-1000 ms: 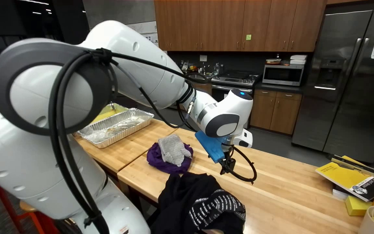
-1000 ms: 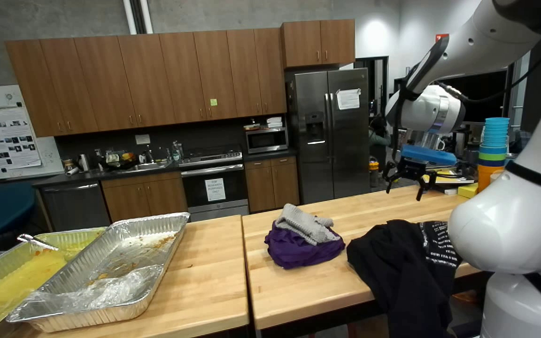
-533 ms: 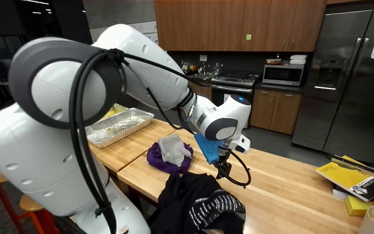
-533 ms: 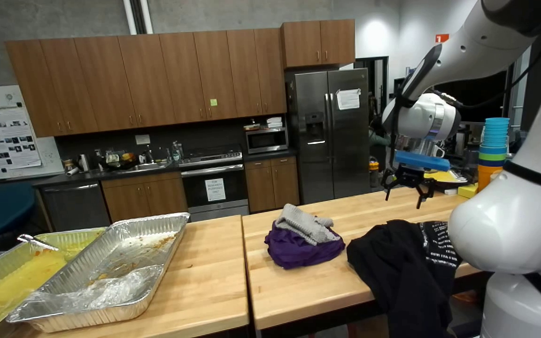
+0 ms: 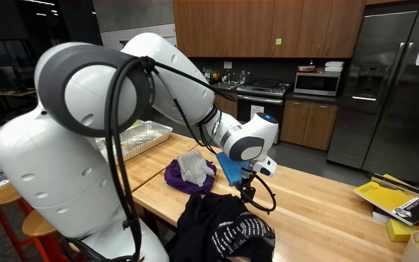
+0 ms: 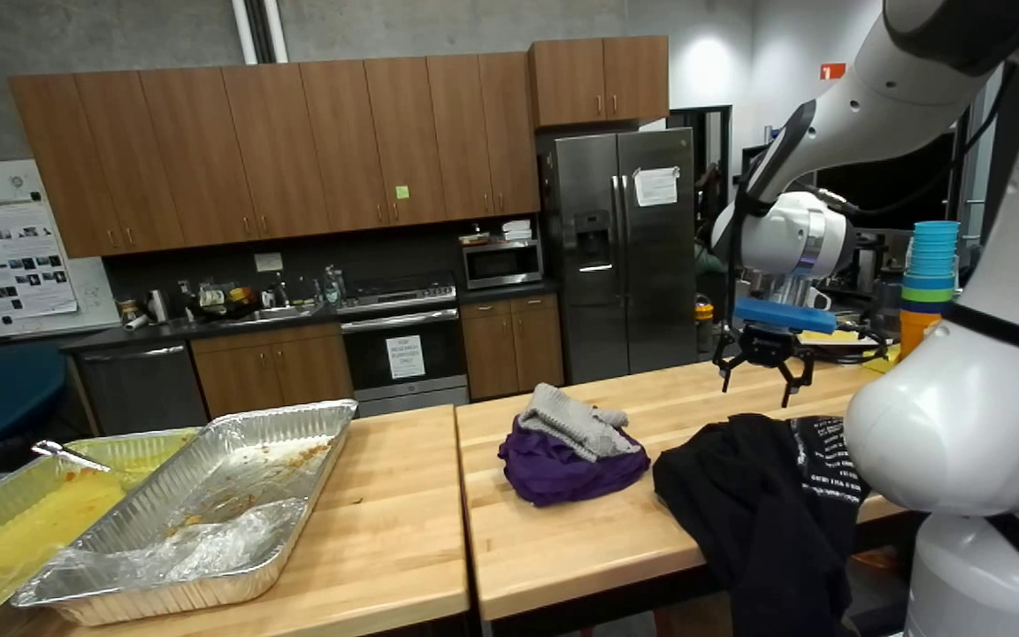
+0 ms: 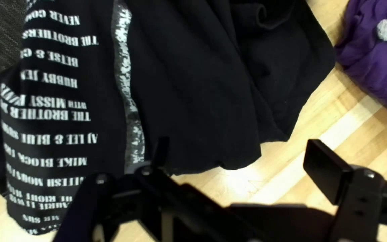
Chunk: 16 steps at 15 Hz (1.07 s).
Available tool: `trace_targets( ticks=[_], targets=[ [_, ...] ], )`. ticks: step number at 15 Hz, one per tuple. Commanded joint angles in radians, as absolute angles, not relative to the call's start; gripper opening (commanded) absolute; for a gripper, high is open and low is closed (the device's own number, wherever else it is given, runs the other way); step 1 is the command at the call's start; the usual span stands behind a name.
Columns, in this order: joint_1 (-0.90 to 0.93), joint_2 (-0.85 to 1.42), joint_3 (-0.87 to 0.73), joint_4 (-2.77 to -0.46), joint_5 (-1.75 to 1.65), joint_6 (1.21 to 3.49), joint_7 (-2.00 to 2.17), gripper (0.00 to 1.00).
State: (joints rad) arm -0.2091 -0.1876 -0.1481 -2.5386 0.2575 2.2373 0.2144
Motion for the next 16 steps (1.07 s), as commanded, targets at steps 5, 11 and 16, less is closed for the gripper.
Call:
trace_targets(
  ticks=[5,11,16],
  targets=[
    [-0.199,-0.173,-0.144,-2.543,0.241,2.245,0.279,1.0],
    [-0.197,-0.062,-0.143,-2.52,0.243,2.281,0.339,1.0],
    [-0.196,0.042,-0.154,-2.489,0.245,2.312,0.382,1.0]
  ],
)
